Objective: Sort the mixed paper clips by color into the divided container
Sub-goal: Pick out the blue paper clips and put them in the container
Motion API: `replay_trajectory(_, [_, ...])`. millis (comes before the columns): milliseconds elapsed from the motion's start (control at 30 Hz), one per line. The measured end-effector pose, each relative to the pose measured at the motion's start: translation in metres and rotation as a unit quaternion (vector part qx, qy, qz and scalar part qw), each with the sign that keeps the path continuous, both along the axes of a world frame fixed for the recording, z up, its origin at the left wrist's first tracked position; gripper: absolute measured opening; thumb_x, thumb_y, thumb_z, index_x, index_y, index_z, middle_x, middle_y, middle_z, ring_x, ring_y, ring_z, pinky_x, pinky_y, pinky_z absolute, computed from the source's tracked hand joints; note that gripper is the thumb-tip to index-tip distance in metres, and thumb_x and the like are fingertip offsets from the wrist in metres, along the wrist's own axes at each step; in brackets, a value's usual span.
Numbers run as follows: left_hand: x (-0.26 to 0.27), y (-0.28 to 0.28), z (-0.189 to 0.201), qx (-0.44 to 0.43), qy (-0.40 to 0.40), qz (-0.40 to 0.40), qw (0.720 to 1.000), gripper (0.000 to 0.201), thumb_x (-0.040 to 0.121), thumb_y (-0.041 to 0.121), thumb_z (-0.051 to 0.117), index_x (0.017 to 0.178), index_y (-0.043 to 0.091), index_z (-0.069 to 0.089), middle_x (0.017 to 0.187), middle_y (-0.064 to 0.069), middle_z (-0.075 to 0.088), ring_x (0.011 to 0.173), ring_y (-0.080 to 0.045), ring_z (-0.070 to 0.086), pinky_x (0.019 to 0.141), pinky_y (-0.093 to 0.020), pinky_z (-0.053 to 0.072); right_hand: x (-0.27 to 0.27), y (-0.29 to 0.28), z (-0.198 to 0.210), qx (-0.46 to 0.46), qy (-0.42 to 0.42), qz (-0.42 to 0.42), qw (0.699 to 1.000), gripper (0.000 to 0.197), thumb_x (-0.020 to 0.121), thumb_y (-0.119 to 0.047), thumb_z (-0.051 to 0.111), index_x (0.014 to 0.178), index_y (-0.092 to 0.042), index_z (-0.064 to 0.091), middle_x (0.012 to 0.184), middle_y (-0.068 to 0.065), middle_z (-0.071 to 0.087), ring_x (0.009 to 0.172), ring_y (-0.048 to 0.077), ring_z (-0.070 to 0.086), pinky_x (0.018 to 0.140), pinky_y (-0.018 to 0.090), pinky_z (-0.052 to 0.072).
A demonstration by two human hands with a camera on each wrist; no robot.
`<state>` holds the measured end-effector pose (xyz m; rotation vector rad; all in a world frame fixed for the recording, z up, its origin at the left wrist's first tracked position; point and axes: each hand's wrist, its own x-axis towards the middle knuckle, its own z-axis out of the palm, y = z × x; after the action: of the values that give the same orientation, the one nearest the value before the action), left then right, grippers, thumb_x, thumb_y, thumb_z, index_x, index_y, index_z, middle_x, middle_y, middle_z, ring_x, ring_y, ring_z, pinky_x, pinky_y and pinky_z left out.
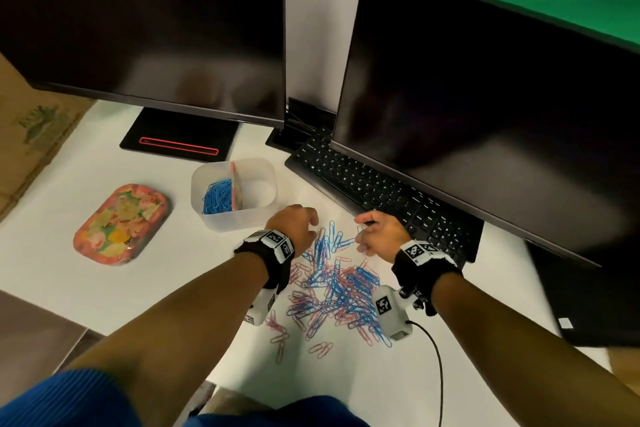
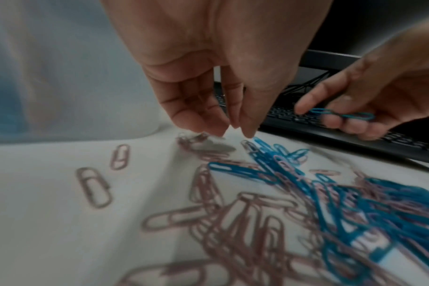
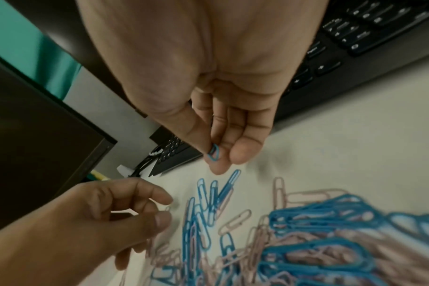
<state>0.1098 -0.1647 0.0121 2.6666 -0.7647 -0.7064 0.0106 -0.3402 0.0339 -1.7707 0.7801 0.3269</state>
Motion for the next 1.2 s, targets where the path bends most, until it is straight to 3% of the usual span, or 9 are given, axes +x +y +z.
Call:
replay_trajectory(167, [-0.009,-0.009,-0.005,0.007,-0.012,-0.065,0.998,0.025,0.09,0.022,0.054,0.109,0.03,0.066,0.115,-0.004,0.056,0.103,-0.028,0.059,0.083,-0.033,0.049,0.011,0.004,-0.003,0.018,0.03,-0.025,0.999,0.024,0.088,0.012,0.04,0.089,-0.006,0.056,0.069,0.011,0.054,0.052,0.021,0.052,0.048,0.024,0.039])
replay_trajectory(233, [-0.006,-0.005,-0.006,0.008,-0.009,-0.044,0.999,0.022,0.089,0.021,0.055,0.106,0.028,0.067,0.114,-0.004,0.058,0.103,-0.028,0.06,0.083,-0.033,0.049,0.013,0.003,-0.01,-0.011,0.04,-0.016,0.999,0.029,0.088,0.007,0.038,0.079,-0.014,0.056,0.074,0.01,0.057,0.054,0.018,0.05,0.049,0.023,0.036])
replay_trajectory(300, [-0.003,0.001,-0.008,0.008,-0.005,-0.022,1.0,0.02,0.089,0.022,0.056,0.106,0.025,0.066,0.115,-0.004,0.06,0.103,-0.026,0.06,0.085,-0.033,0.05,0.016,0.003,-0.013,-0.087,0.043,0.028,0.995,0.029,0.087,-0.001,0.042,0.076,-0.021,0.059,0.086,0.007,0.062,0.068,0.02,0.057,0.059,0.024,0.044])
replay_trajectory(400, [0.0,0.009,-0.008,0.018,-0.011,-0.008,1.0,0.018,0.088,0.021,0.057,0.103,0.024,0.067,0.112,-0.003,0.063,0.099,-0.025,0.062,0.082,-0.031,0.05,0.018,0.009,-0.009,-0.229,0.072,0.144,0.96,0.017,0.088,-0.013,0.051,0.095,-0.024,0.063,0.097,-0.001,0.062,0.093,0.022,0.062,0.079,0.024,0.049])
replay_trajectory(533, [0.002,0.013,-0.007,0.04,-0.023,0.004,0.999,0.016,0.087,0.02,0.057,0.099,0.022,0.066,0.11,-0.005,0.062,0.098,-0.026,0.061,0.082,-0.034,0.05,0.023,0.013,-0.013,-0.315,0.091,0.253,0.91,0.025,0.089,-0.011,0.053,0.105,-0.028,0.061,0.106,-0.003,0.055,0.085,0.018,0.057,0.068,0.023,0.047])
replay_trajectory(667, [-0.004,0.003,-0.003,0.033,-0.027,0.001,0.999,0.017,0.088,0.026,0.056,0.102,0.019,0.064,0.11,-0.005,0.063,0.099,-0.027,0.06,0.084,-0.035,0.052,0.022,0.019,-0.021,-0.347,0.108,0.265,0.893,0.016,0.09,-0.015,0.053,0.085,-0.028,0.062,0.11,0.0,0.06,0.089,0.022,0.062,0.075,0.028,0.054])
replay_trajectory(867, [-0.014,-0.023,-0.006,0.058,0.004,0.026,0.998,0.03,0.09,0.032,0.056,0.114,0.014,0.06,0.117,-0.009,0.062,0.105,-0.029,0.061,0.087,-0.038,0.052,0.014,0.023,-0.019,-0.351,0.124,0.268,0.889,0.019,0.088,-0.013,0.05,0.076,-0.026,0.056,0.103,0.005,0.063,0.089,0.025,0.065,0.076,0.03,0.056])
replay_trajectory(1000, [-0.012,-0.032,-0.004,0.072,0.024,0.058,0.995,0.027,0.085,0.017,0.06,0.112,0.012,0.061,0.115,-0.011,0.064,0.103,-0.032,0.063,0.082,-0.035,0.052,0.012,0.021,-0.018,-0.319,0.127,0.25,0.905,0.025,0.084,-0.002,0.052,0.081,-0.026,0.058,0.102,0.004,0.064,0.09,0.024,0.066,0.079,0.03,0.057])
replay_trajectory(1200, [-0.007,-0.029,-0.005,0.058,0.044,0.074,0.995,0.025,0.082,0.014,0.057,0.106,0.012,0.063,0.112,-0.012,0.065,0.1,-0.032,0.064,0.082,-0.034,0.055,0.004,0.018,-0.021,-0.288,0.114,0.254,0.916,0.028,0.08,0.003,0.055,0.087,-0.024,0.059,0.103,0.006,0.068,0.089,0.023,0.066,0.082,0.03,0.058])
